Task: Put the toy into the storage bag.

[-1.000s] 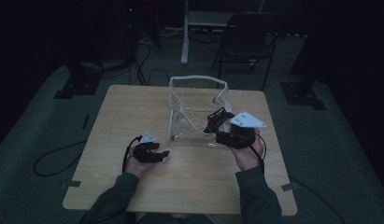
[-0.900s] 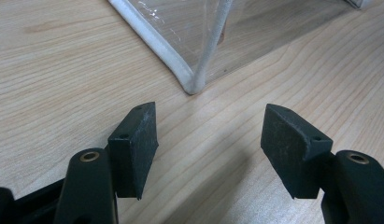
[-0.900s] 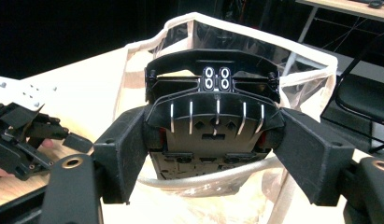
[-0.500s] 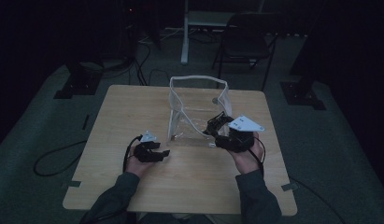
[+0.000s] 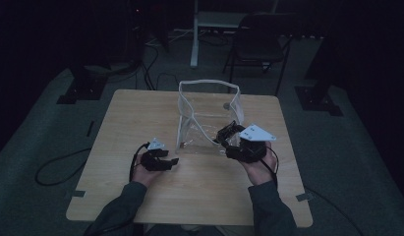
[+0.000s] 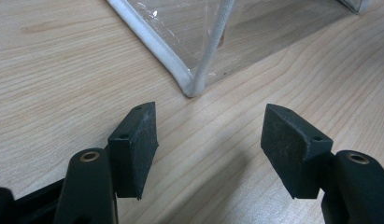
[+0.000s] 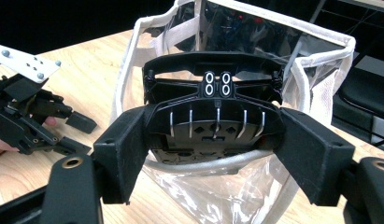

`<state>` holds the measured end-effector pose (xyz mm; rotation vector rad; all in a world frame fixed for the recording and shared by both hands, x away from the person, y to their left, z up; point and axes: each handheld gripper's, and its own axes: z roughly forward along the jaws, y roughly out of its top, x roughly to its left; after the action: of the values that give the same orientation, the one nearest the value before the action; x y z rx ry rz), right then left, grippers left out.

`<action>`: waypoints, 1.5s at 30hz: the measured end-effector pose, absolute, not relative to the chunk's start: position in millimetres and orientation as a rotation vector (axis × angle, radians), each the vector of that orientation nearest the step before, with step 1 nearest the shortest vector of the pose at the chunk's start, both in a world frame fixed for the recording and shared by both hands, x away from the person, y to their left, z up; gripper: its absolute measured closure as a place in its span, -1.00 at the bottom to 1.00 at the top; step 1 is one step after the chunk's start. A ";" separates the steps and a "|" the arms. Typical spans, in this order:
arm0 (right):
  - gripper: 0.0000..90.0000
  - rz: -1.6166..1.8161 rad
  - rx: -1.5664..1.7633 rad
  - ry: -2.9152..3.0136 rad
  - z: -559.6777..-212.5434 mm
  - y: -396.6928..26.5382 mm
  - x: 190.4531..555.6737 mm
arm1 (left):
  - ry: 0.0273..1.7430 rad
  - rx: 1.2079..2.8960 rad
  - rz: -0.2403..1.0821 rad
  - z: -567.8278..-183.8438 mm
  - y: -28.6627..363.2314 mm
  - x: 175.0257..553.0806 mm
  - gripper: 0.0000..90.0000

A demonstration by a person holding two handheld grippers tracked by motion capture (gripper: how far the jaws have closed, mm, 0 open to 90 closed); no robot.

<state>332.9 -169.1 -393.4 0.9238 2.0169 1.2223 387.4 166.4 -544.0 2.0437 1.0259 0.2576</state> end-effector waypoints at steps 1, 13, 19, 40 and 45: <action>-0.40 1.220 0.923 2.019 -393.5 -168.9 332.8 | 1.026 2.041 0.258 -544.1 166.5 387.3 -0.18; -0.40 1.204 0.900 2.025 -395.2 -166.9 330.1 | 1.026 2.042 0.258 -544.1 167.1 387.2 -0.18; -0.40 1.186 0.880 2.036 -396.1 -166.4 328.3 | 1.024 2.044 0.262 -544.1 166.8 387.1 -0.18; -0.41 1.137 0.833 2.068 -398.7 -164.1 329.0 | 1.028 2.040 0.260 -544.1 167.0 386.9 -0.18; -0.41 1.136 0.833 2.069 -399.2 -164.0 329.5 | 1.029 2.041 0.258 -543.9 167.5 386.7 -0.19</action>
<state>329.5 -164.0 -399.2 0.8329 2.0692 1.1362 386.7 167.5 -543.9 2.0407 1.0289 0.2578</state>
